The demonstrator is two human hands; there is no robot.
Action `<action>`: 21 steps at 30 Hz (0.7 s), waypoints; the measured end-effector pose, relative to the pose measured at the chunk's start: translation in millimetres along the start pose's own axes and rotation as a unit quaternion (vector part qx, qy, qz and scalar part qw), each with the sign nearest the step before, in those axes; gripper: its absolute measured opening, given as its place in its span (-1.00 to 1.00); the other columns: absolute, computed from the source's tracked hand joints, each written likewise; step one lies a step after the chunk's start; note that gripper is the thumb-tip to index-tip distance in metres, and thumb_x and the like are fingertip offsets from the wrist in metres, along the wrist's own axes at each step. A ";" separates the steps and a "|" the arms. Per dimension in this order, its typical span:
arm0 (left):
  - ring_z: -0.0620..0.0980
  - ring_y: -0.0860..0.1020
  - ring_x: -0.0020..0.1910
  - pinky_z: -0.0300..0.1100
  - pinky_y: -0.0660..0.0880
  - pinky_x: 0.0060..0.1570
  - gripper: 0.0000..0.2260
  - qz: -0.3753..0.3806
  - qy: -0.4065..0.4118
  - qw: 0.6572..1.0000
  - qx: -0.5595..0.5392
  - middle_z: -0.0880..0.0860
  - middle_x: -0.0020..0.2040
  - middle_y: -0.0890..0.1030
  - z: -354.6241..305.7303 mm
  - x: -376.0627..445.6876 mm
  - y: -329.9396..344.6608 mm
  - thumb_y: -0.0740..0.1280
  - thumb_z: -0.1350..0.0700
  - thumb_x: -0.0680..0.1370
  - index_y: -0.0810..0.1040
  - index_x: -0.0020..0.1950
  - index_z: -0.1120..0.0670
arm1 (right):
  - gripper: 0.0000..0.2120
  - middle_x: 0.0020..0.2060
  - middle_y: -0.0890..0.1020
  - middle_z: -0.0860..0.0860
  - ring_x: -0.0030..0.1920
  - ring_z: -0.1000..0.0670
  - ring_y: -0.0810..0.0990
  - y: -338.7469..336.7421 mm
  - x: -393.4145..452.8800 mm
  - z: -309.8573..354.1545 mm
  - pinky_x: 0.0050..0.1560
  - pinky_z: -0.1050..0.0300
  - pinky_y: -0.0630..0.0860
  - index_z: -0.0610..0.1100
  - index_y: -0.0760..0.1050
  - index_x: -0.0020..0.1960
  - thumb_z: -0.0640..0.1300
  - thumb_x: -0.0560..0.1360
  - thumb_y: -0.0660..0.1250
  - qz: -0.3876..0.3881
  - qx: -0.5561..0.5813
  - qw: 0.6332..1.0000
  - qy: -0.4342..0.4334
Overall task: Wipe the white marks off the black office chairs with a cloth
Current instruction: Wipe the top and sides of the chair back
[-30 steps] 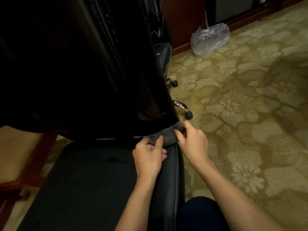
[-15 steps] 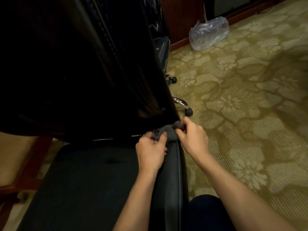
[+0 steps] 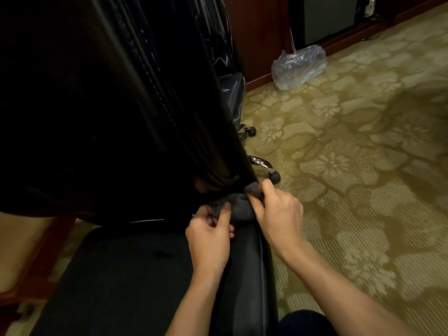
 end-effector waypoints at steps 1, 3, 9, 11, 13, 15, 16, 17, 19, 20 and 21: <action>-0.08 0.58 -0.47 -0.13 0.52 -0.36 -0.80 0.006 -0.001 1.000 0.018 0.06 -0.45 0.60 3.7 -1.2 0.5 0.42 0.04 0.57 0.54 -0.19 0.10 | -0.79 -0.37 0.62 -0.13 -0.34 -0.23 0.63 -0.1 -0.2 -1.4 -0.42 0.07 0.38 -0.14 0.49 -0.09 -0.01 0.50 0.42 0.025 -0.005 0.999 0.031; -0.10 0.58 -0.47 -0.12 0.54 -0.33 -0.79 0.021 0.001 0.998 0.059 0.04 -0.46 0.60 8.0 -1.7 1.5 0.42 0.04 0.56 0.54 -0.21 0.10 | -0.76 -0.13 0.67 -0.17 -0.05 -0.25 0.64 3.2 0.4 -2.5 -0.20 0.00 0.44 -0.10 0.49 0.07 0.07 0.56 0.32 0.120 -0.024 0.985 0.126; -0.08 0.54 -0.51 -0.13 0.50 -0.29 -0.81 0.037 -0.049 0.997 0.052 0.00 -0.48 0.57 3.0 9.2 2.8 0.43 0.04 0.55 0.53 -0.20 0.08 | -0.71 0.10 0.63 -0.16 0.16 -0.22 0.58 5.0 12.8 -0.4 0.00 0.03 0.48 -0.06 0.48 0.18 0.09 0.56 0.28 0.231 -0.042 0.959 0.158; -0.09 0.54 -0.49 -0.13 0.51 -0.32 -0.84 0.033 -0.028 0.999 0.019 0.01 -0.46 0.58 -6.7 3.5 0.8 0.43 0.07 0.56 0.54 -0.16 0.09 | -0.77 -0.01 0.66 -0.14 0.07 -0.22 0.61 -2.3 12.1 0.4 -0.10 0.02 0.46 -0.07 0.48 0.11 0.05 0.56 0.28 0.213 -0.030 0.969 0.118; -0.09 0.55 -0.44 -0.18 0.52 -0.38 -0.89 0.008 0.021 0.999 -0.041 0.02 -0.42 0.58 -21.9 -2.3 -2.6 0.41 0.14 0.58 0.55 -0.13 0.09 | -0.83 -0.23 0.64 -0.08 -0.14 -0.22 0.64 -19.6 13.7 7.2 -0.24 -0.01 0.43 -0.09 0.47 0.02 0.00 0.54 0.29 0.116 0.072 0.989 0.051; -0.07 0.59 -0.38 -0.25 0.52 -0.36 -0.91 -0.022 0.057 0.994 -0.088 0.02 -0.37 0.59 -31.0 -6.7 -4.7 0.37 0.19 0.60 0.55 -0.11 0.09 | -0.85 -0.35 0.58 0.00 -0.30 -0.12 0.60 -39.0 25.3 22.1 -0.32 0.02 0.44 -0.11 0.50 -0.02 -0.03 0.52 0.32 0.004 0.184 0.983 0.006; -0.06 0.62 -0.34 -0.26 0.53 -0.35 -0.91 -0.026 0.062 0.993 -0.098 0.03 -0.35 0.61 -33.0 -9.3 -3.1 0.36 0.20 0.61 0.55 -0.09 0.09 | -0.87 -0.36 0.56 0.04 -0.32 -0.06 0.57 -45.3 33.9 29.1 -0.31 0.05 0.44 -0.11 0.52 -0.02 -0.05 0.52 0.33 -0.028 0.216 0.976 -0.011; -0.05 0.65 -0.30 -0.26 0.55 -0.33 -0.92 -0.024 0.060 0.992 -0.104 0.03 -0.32 0.64 -32.7 -13.3 -1.1 0.34 0.20 0.61 0.55 -0.08 0.09 | -0.89 -0.35 0.54 0.06 -0.32 -0.01 0.54 -47.6 39.0 35.1 -0.30 0.05 0.44 -0.11 0.54 -0.01 -0.08 0.53 0.34 -0.040 0.237 0.970 -0.024; -0.02 0.69 -0.23 -0.23 0.57 -0.32 -0.93 -0.020 0.043 0.992 -0.119 0.03 -0.26 0.68 -30.8 -21.5 2.5 0.33 0.19 0.62 0.55 -0.06 0.11 | -0.92 -0.35 0.53 0.07 -0.32 0.02 0.50 -44.3 41.6 41.7 -0.29 -0.01 0.47 -0.10 0.54 -0.02 -0.11 0.53 0.34 -0.037 0.269 0.962 -0.018; -0.01 0.69 -0.21 -0.22 0.58 -0.32 -0.93 -0.020 0.032 0.991 -0.126 0.03 -0.24 0.68 -29.2 -24.9 3.1 0.32 0.19 0.63 0.55 -0.06 0.12 | -0.92 -0.35 0.53 0.06 -0.32 0.02 0.50 -40.8 39.4 40.5 -0.29 -0.04 0.48 -0.10 0.55 -0.03 -0.11 0.52 0.34 -0.030 0.276 0.961 -0.009; -0.01 0.69 -0.21 -0.21 0.59 -0.31 -0.92 -0.021 0.017 0.991 -0.130 0.05 -0.24 0.68 -26.8 -27.8 2.6 0.32 0.18 0.63 0.54 -0.06 0.13 | -0.93 -0.35 0.53 0.07 -0.32 0.02 0.51 -37.0 35.0 37.6 -0.29 -0.04 0.48 -0.09 0.55 -0.04 -0.10 0.52 0.34 -0.023 0.271 0.962 -0.003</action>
Point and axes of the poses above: each hand's wrist, its own x-axis towards the middle knuckle, its own y-axis out of the palm, z = x × y, the point moved 1 cm from there along x, towards the middle knuckle
